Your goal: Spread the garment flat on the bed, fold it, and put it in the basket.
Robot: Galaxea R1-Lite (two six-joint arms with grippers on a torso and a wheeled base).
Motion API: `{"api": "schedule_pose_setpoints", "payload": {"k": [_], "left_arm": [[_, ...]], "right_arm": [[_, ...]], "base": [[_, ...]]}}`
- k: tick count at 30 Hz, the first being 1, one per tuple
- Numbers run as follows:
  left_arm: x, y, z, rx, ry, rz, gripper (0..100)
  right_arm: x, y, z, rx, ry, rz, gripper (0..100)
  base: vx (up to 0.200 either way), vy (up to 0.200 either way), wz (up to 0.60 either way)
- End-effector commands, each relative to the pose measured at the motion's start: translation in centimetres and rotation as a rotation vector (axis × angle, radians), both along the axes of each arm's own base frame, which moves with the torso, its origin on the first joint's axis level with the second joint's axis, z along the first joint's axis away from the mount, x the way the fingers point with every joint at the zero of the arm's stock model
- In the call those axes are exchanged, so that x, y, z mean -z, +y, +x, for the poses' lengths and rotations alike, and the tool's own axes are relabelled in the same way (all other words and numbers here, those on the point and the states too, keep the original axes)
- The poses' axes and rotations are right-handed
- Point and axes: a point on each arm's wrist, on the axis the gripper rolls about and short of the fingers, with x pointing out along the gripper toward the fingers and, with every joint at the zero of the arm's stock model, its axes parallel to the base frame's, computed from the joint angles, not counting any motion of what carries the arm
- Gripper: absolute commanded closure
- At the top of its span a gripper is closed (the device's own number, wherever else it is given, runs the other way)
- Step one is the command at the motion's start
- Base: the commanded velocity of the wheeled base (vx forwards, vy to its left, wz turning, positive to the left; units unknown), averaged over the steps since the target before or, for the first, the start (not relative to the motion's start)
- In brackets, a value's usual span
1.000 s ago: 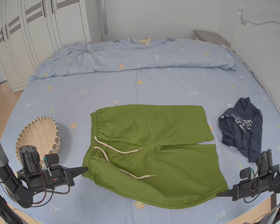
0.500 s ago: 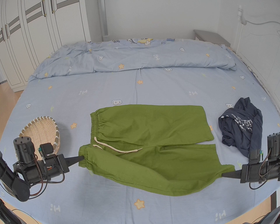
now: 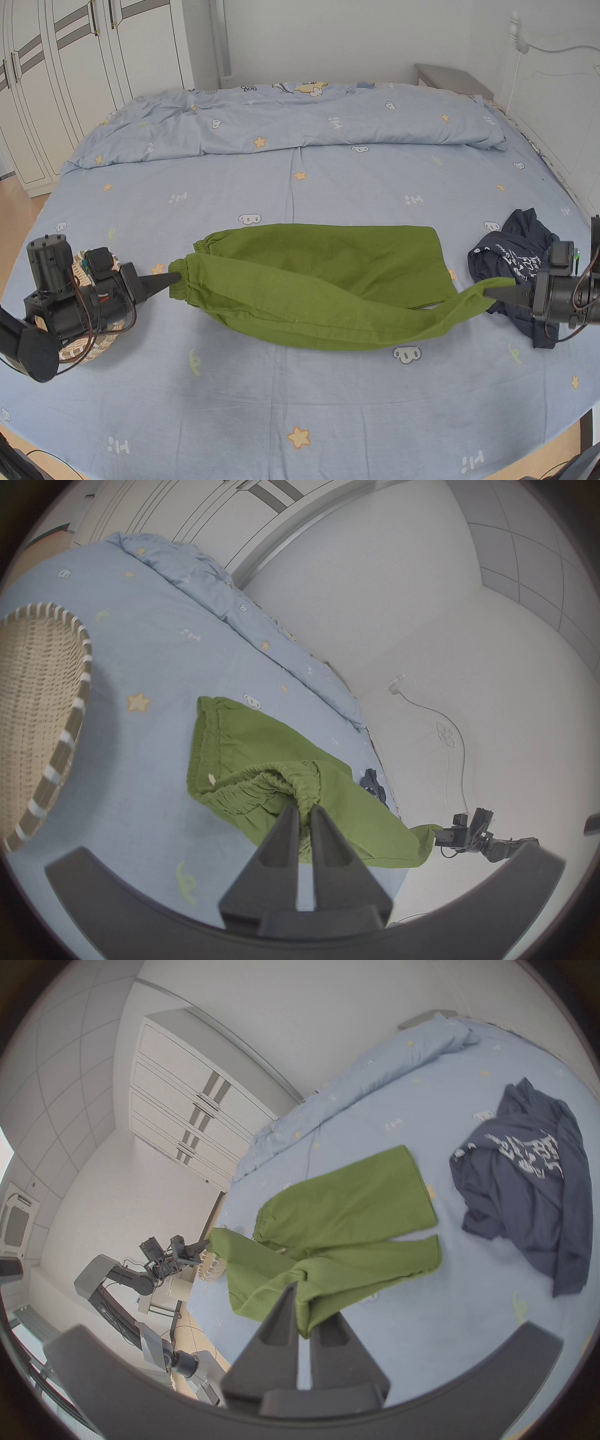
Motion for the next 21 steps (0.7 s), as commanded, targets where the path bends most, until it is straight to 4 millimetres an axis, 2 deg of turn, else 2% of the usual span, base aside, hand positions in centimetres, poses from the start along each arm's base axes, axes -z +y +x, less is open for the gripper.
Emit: {"api": "schedule_pose_setpoints", "payload": {"k": [1,7,15,17,20,21], "left_arm": [[-3.3,0.0,2.4,-0.005,-0.046,-0.007,100],[-4.3,0.0,4.2,-0.01,-0.05,-0.006,100],[-4.2,-0.1,6.2,-0.01,-0.062,-0.007,100],[-4.3,-0.2,7.3,-0.008,-0.073,-0.008,100],[-4.4,-0.3,7.7,-0.007,-0.079,-0.008,100],[-4.5,-0.3,8.2,-0.008,-0.082,-0.008,100]], "right_arm": [[-1.8,-0.3,3.9,0.0,-0.039,0.022,100],[-2.5,-1.0,6.6,-0.011,-0.073,0.04,100],[-2.6,-1.4,9.3,-0.004,-0.105,0.042,100],[-2.6,-1.3,10.9,-0.004,-0.113,0.042,100],[-2.7,-1.3,11.6,-0.004,-0.119,0.042,100],[-2.5,-1.3,12.6,-0.004,-0.119,0.042,100]], "base": [[0.0,0.0,0.0],[0.0,0.0,0.0],[0.0,0.0,0.0],[0.0,0.0,0.0],[0.0,0.0,0.0],[0.0,0.0,0.0]]}}
